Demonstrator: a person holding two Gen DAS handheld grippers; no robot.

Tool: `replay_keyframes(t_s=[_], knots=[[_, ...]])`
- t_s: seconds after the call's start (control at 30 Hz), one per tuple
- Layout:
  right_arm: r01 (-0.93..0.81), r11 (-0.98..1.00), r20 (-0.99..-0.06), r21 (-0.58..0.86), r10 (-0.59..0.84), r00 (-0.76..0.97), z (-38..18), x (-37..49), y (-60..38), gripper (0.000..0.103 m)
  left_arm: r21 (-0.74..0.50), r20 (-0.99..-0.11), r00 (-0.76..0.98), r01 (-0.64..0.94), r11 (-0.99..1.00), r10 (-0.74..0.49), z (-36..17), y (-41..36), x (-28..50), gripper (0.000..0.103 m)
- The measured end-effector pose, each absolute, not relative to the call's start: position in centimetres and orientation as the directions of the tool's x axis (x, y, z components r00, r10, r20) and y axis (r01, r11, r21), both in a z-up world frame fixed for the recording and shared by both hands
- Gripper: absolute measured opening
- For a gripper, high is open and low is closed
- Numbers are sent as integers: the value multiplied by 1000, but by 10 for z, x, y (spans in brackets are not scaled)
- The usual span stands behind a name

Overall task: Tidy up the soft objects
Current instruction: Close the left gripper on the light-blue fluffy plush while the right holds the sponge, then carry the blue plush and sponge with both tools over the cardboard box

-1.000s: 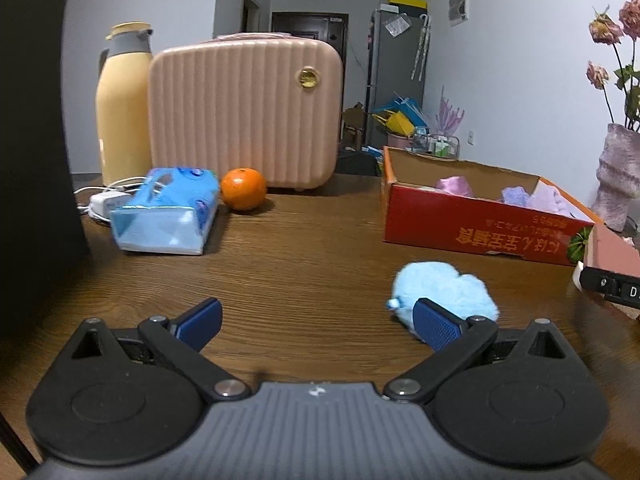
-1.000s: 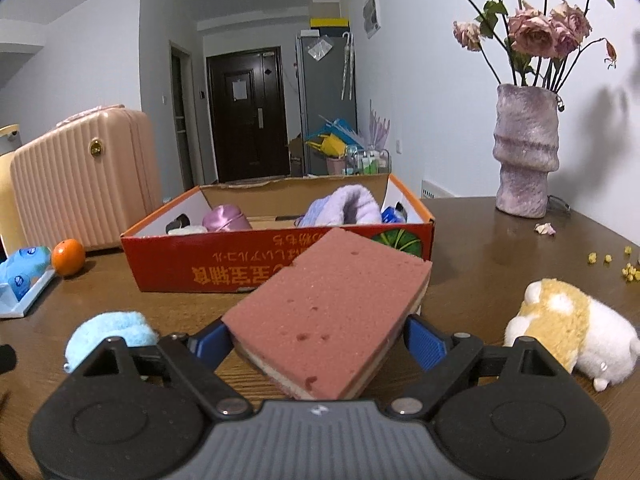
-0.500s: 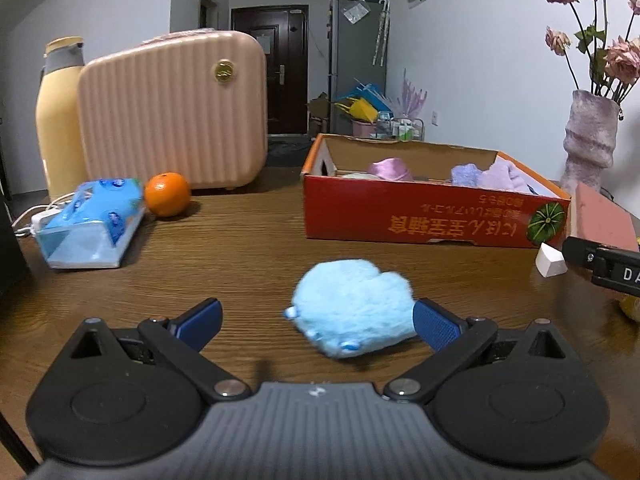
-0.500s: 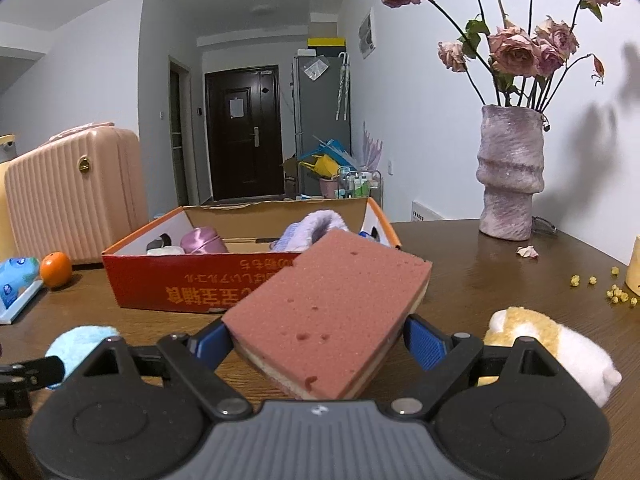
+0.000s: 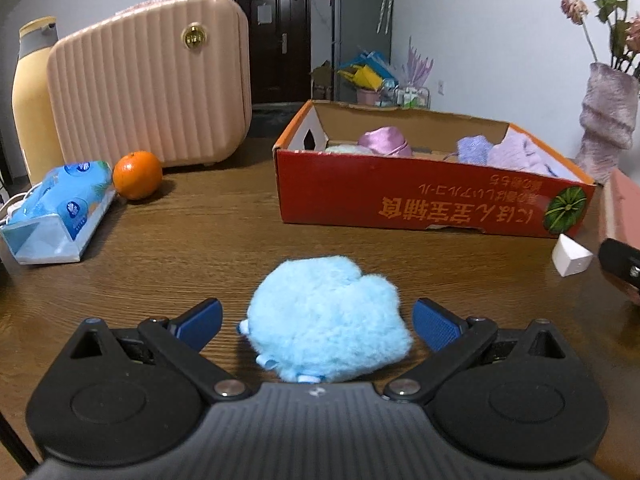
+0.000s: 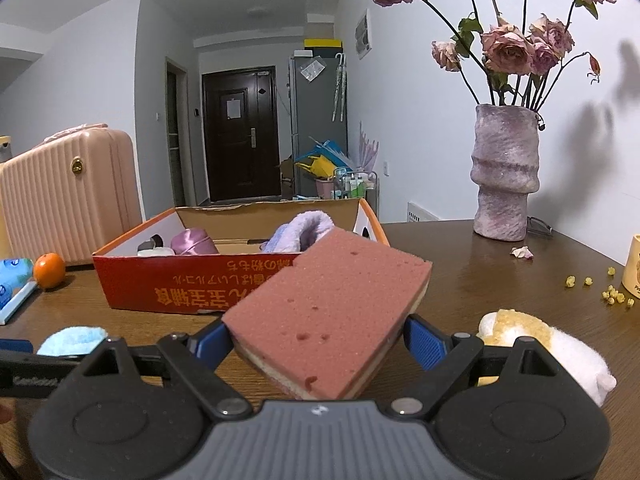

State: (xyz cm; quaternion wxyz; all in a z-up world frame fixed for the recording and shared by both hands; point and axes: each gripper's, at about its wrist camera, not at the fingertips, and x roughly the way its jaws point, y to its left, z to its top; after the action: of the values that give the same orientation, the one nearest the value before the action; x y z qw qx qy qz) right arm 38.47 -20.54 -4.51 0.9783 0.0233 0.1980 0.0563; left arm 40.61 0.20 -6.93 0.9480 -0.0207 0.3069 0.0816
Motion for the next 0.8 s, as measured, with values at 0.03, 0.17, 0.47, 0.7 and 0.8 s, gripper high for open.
replay_keyframes(t_s=[0.03, 0.17, 0.47, 0.7, 0.8], knots=[[-101, 993, -386, 69, 120, 915, -45, 385, -206, 90, 11, -594, 792, -171, 985, 144, -71, 3, 409, 103], [-99, 992, -394, 74, 120, 911, -46, 386, -206, 90, 14, -613, 775, -182, 983, 152, -73, 5, 417, 103], [-89, 993, -401, 72, 110, 910, -47, 388, -207, 90, 4, -644, 752, -177, 984, 138, -78, 9, 424, 102], [-88, 994, -401, 72, 109, 910, -48, 388, -207, 90, -15, -651, 751, -161, 987, 113, -78, 10, 424, 79], [-87, 994, -400, 72, 109, 910, -48, 388, -207, 90, -18, -647, 754, -162, 987, 112, -78, 10, 424, 76]])
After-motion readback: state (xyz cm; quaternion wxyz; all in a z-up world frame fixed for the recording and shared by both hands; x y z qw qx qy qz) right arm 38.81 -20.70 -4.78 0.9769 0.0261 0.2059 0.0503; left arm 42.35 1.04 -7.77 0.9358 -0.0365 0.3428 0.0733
